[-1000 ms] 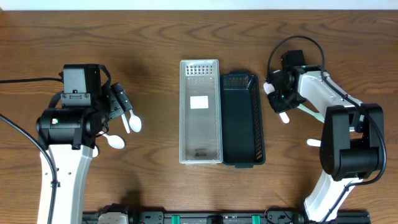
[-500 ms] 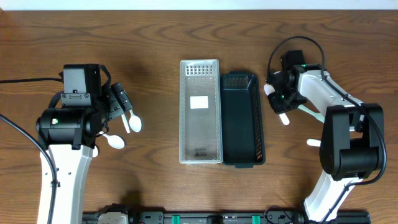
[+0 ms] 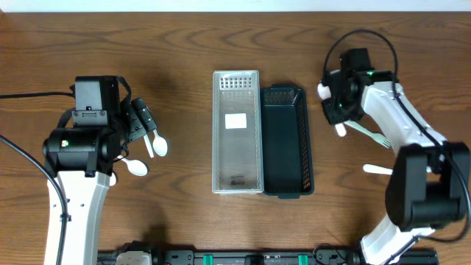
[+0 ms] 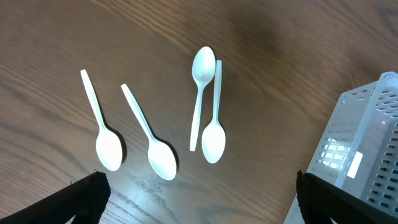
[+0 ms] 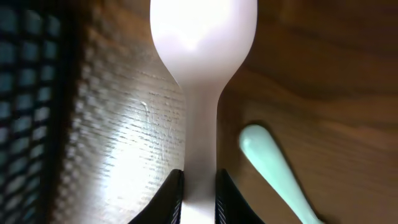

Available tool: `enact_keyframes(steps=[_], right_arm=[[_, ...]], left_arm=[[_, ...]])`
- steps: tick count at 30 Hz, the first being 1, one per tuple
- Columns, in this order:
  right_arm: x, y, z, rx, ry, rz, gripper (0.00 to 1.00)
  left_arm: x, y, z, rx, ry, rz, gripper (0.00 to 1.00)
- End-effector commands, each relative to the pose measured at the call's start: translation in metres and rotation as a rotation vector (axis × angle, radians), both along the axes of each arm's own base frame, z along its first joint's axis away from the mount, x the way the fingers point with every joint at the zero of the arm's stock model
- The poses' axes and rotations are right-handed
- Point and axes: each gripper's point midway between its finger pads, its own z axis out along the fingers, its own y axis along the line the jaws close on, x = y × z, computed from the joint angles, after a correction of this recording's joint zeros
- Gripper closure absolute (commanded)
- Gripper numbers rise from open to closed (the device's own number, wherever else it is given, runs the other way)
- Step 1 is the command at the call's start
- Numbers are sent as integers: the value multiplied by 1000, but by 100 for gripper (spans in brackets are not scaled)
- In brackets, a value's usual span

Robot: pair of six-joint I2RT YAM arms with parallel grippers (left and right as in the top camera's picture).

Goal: Pack container
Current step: 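Carry the white spoon with the right gripper into the dark green basket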

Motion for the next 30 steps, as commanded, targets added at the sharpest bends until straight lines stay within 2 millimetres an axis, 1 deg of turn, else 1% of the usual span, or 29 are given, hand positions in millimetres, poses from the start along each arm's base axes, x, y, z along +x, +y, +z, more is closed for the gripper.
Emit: enact_keyframes(steps=[1,4,7,9,11,15,17,20,22,25,30], right_arm=[[24,5,68,30,-189,-101,99],[29,12,118,102,-302,-215,99],[22,26,154,179,-361,-307,99],[14,36,164,215,-368,-339,99],[3,49,167,242,-347,-359,99],[-22,79,155,253,-250,-364,99],[-37,97,147,246,-198,-340,99],[-52,120,131,239,-145,-315,99],[-58,129,120,230,-110,-317,99],[-69,137,94,187,-45,-300,99],[-79,134,48,106,44,-338,99]], left_arm=[[0,4,1,13,3,21,2],[0,4,1,13,2,21,2],[0,4,1,13,3,21,2],[0,4,1,13,3,21,2],[0,4,1,13,2,21,2],[0,4,1,13,3,21,2],[0,4,1,15,3,18,2],[0,4,1,14,3,18,2],[0,4,1,15,3,18,2],[0,4,1,15,3,18,2],[0,4,1,15,3,18,2]])
